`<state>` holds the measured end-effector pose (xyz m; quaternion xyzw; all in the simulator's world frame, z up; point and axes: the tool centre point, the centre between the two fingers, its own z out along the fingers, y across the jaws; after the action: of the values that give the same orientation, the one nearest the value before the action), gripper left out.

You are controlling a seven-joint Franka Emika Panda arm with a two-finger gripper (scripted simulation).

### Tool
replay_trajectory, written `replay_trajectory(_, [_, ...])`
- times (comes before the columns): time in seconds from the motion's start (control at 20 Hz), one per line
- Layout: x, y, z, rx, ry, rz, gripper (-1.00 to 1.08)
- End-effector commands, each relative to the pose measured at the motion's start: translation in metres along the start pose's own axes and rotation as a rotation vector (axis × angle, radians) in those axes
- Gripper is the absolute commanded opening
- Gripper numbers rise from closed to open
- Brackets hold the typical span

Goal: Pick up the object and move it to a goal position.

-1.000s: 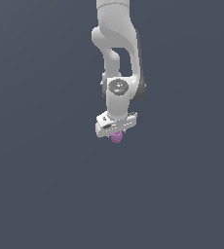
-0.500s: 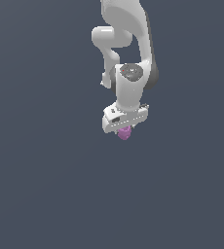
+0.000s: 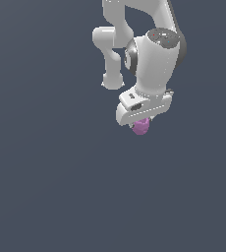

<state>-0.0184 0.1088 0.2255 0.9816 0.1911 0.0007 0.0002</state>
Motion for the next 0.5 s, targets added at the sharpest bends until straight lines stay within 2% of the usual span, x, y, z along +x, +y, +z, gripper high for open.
replay_trajectory(0.0, [0.011,-0.009,-0.024,0.0,-0.001,0.0,-1.0])
replay_trajectory(0.45, [0.047,-0.037,-0.095,0.001,-0.001,0.001,-1.0])
